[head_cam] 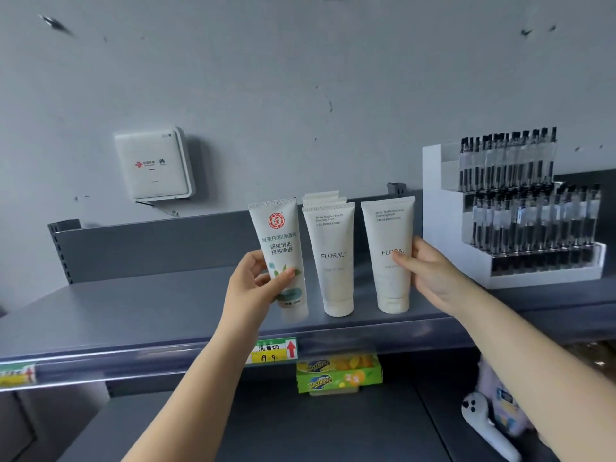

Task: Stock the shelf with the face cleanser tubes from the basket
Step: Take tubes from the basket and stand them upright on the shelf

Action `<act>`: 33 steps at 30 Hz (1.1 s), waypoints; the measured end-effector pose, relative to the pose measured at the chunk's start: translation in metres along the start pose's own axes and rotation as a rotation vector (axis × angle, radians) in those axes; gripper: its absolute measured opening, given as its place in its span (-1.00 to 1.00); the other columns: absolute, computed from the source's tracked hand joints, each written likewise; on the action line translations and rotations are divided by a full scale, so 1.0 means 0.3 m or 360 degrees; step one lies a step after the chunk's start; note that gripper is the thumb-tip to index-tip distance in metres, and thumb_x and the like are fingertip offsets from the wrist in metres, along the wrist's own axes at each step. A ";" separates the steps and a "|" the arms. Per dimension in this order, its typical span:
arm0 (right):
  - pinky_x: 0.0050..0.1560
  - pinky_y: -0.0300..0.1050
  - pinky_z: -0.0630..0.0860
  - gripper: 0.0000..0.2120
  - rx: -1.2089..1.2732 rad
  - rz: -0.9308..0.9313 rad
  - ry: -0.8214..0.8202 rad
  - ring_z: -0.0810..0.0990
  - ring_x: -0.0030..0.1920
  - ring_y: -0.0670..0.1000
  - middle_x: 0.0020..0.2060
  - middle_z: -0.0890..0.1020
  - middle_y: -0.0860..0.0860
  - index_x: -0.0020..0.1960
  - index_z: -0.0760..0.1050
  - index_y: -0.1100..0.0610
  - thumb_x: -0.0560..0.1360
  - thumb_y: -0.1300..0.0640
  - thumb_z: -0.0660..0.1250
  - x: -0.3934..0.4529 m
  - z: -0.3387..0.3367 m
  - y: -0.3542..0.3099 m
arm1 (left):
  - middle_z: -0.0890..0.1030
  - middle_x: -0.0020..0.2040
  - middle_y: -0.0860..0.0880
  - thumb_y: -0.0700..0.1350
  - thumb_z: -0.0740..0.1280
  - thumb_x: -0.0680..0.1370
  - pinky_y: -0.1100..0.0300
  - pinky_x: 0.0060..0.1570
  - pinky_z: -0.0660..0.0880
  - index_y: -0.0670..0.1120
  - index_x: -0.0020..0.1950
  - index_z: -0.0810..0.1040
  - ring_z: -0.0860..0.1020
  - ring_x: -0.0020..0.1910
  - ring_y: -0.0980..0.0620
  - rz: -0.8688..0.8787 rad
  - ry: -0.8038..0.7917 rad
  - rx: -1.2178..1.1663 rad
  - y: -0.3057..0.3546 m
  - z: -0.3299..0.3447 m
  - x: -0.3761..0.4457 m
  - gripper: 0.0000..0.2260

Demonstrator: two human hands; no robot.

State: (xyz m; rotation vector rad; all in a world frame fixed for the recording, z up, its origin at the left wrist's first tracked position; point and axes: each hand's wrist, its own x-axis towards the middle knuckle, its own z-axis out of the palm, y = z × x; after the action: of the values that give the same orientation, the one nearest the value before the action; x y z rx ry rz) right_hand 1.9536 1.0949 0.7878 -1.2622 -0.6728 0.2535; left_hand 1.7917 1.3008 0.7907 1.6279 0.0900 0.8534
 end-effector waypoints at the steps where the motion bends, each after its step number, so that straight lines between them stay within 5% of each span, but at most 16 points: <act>1: 0.18 -0.08 0.44 -0.66 -0.0066 -0.0012 0.0028 0.51 0.18 0.03 0.14 0.57 0.02 0.28 0.37 0.11 0.53 0.31 0.24 0.000 -0.002 -0.001 | 0.67 -0.06 0.05 -0.22 0.42 0.44 -0.12 0.07 0.54 -0.04 0.02 0.50 0.64 -0.06 -0.01 -0.0014 0.0010 0.0012 -0.003 -0.007 0.004 -0.79; 4: 0.19 -0.08 0.39 -0.53 -0.0342 -0.0192 0.0372 0.48 0.16 0.01 0.17 0.50 0.01 0.33 0.30 0.11 0.47 0.24 0.35 -0.012 0.000 -0.009 | 0.66 -0.01 0.01 -0.20 0.43 0.45 -0.08 0.07 0.56 -0.04 0.03 0.49 0.64 -0.03 -0.04 -0.0039 0.0010 0.0041 -0.014 -0.036 0.019 -0.78; 8: -0.13 -0.40 0.36 -0.65 -0.0776 -0.0768 0.1008 0.44 -0.13 -0.04 -0.11 0.45 -0.02 0.14 0.35 0.15 0.42 0.21 0.41 -0.061 0.048 -0.042 | 0.64 0.00 0.00 -0.20 0.43 0.45 0.02 0.03 0.57 -0.02 0.02 0.47 0.63 0.00 -0.05 -0.0068 -0.0015 0.0099 -0.038 -0.078 0.052 -0.78; 11: -0.22 -0.44 0.36 -0.82 -0.1167 -0.0965 0.0818 0.45 -0.24 -0.04 -0.23 0.50 0.01 -0.06 0.44 0.20 0.41 0.24 0.40 -0.097 0.137 -0.041 | 0.63 -0.01 0.01 -0.19 0.44 0.45 0.04 0.01 0.57 0.02 -0.02 0.46 0.63 0.00 -0.06 -0.0109 -0.0039 0.0158 -0.070 -0.115 0.074 -0.78; 14: -0.28 -0.26 0.37 -0.89 -0.1528 -0.0981 0.0509 0.46 -0.29 -0.01 -0.32 0.51 -0.04 -0.18 0.47 0.18 0.41 0.19 0.40 -0.099 0.241 -0.023 | 0.63 0.02 -0.03 -0.19 0.45 0.44 0.02 0.02 0.57 0.00 -0.02 0.45 0.62 0.00 -0.06 -0.0143 -0.0068 0.0189 -0.096 -0.147 0.093 -0.77; 18: -0.17 -0.15 0.43 -0.88 -0.1879 -0.0635 0.0200 0.48 -0.20 -0.01 -0.26 0.49 -0.11 -0.17 0.41 0.04 0.45 0.06 0.34 -0.081 0.352 0.013 | 0.61 0.06 -0.07 -0.20 0.44 0.44 0.06 -0.01 0.58 -0.04 0.01 0.44 0.62 -0.01 -0.06 -0.0172 -0.0120 0.0160 -0.112 -0.159 0.121 -0.76; 23: -0.16 -0.23 0.33 -0.91 -0.2163 -0.0463 0.0088 0.50 0.06 0.02 -0.11 0.46 -0.14 -0.11 0.37 -0.02 0.50 0.00 0.26 -0.073 0.418 0.068 | 0.60 0.03 -0.01 -0.16 0.46 0.43 0.10 -0.05 0.59 -0.04 0.03 0.42 0.63 -0.02 -0.02 -0.0139 -0.0166 0.0193 -0.132 -0.143 0.137 -0.72; 28: -0.15 -0.18 0.40 -0.92 -0.2366 -0.0434 0.0064 0.50 0.10 0.04 0.03 0.57 -0.07 -0.10 0.37 0.00 0.51 0.00 0.21 -0.079 0.455 0.077 | 0.56 0.01 0.04 -0.13 0.47 0.42 0.20 -0.09 0.54 -0.04 0.07 0.39 0.57 -0.03 0.04 -0.0063 -0.0238 0.0347 -0.123 -0.147 0.134 -0.67; 33: -0.27 -0.22 0.26 -0.90 -0.2528 -0.0461 0.0178 0.50 0.04 0.04 0.06 0.58 -0.07 -0.07 0.40 0.02 0.51 0.00 0.20 -0.098 0.462 0.070 | 0.49 0.09 0.05 -0.07 0.49 0.39 0.22 -0.06 0.49 -0.05 0.21 0.35 0.50 0.02 0.05 0.0125 -0.0082 0.0452 -0.093 -0.193 0.100 -0.53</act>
State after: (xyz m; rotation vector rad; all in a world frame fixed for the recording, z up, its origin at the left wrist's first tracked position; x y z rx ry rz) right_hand 1.8519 1.1956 0.7786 -2.5915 -0.9610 -0.7651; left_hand 1.7915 1.3710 0.7797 1.9292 0.1158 0.8882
